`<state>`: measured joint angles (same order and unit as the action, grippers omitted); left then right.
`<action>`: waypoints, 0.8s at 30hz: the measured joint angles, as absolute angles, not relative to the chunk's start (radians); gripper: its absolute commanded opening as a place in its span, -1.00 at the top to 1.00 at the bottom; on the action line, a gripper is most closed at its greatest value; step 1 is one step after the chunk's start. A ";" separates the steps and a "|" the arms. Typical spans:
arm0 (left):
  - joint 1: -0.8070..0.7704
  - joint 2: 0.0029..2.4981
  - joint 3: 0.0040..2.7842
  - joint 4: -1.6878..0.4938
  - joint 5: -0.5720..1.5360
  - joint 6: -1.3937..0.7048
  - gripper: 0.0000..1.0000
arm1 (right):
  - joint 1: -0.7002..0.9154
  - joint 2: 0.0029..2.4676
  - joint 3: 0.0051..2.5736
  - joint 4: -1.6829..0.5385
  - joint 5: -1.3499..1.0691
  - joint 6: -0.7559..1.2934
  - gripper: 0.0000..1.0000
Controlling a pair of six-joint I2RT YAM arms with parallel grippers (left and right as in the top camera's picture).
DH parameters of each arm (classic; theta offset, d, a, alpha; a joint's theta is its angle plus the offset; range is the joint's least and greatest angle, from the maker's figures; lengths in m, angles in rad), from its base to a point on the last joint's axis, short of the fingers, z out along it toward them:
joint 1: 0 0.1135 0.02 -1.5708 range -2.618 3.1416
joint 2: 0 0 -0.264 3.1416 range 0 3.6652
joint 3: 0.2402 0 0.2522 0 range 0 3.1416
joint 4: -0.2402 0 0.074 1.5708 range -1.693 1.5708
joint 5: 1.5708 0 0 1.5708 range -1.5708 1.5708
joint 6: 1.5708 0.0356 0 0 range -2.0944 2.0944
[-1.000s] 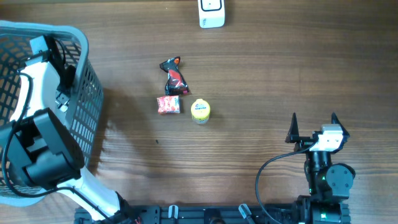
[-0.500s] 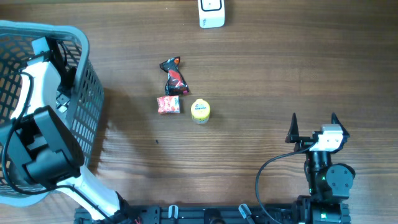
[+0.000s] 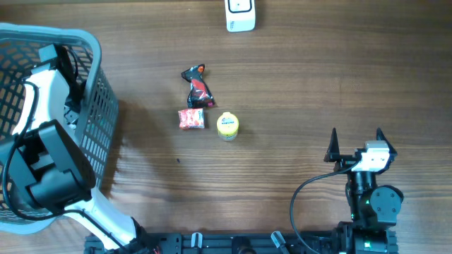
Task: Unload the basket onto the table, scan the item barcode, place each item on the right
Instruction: 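Grasp the tin can rim with the left gripper and lift it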
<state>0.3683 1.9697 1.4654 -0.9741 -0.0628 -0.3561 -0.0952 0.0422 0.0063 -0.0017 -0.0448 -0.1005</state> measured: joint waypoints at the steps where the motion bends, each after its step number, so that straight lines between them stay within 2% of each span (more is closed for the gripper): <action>1: 0.368 1.971 1.465 -0.976 -0.063 -0.356 -0.76 | -0.095 0.042 0.006 -0.002 -0.045 -0.101 -1.00; 2: 0.368 1.972 1.466 -0.977 -0.064 -0.353 -0.89 | -0.095 0.042 0.006 -0.002 -0.045 -0.101 -1.00; 4: 0.369 1.973 1.466 -0.977 -0.070 -0.352 -1.00 | -0.095 0.042 0.006 -0.002 -0.045 -0.101 -1.00; 24: 0.400 1.973 1.414 -0.948 -0.081 -0.387 -0.97 | -0.095 0.042 0.006 -0.002 -0.045 -0.101 -1.00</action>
<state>0.3996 1.9732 1.4136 -0.9478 -0.0814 -0.3870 -0.0952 0.0422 0.0063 -0.0017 -0.0448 -0.1005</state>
